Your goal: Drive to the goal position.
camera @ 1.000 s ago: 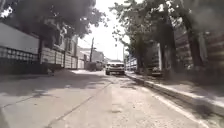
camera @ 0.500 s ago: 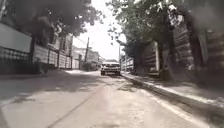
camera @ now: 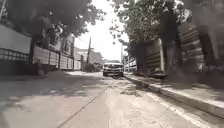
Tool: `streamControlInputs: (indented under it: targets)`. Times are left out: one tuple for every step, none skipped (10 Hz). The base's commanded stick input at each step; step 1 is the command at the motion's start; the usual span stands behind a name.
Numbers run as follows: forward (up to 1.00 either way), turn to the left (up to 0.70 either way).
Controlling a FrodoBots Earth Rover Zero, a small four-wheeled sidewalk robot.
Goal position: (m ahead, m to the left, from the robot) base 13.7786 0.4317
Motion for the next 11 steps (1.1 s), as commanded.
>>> streamControlInputs:
  targets:
    - [0.70, 0.00]
    - [0.70, 0.00]
    - [0.70, 0.00]
    - [0.70, 0.00]
    - [0.70, 0.00]
    - [0.70, 0.00]
    - [0.70, 0.00]
    - [0.70, 0.00]
    - [0.70, 0.00]
    - [0.70, 0.00]
    - [0.70, 0.00]
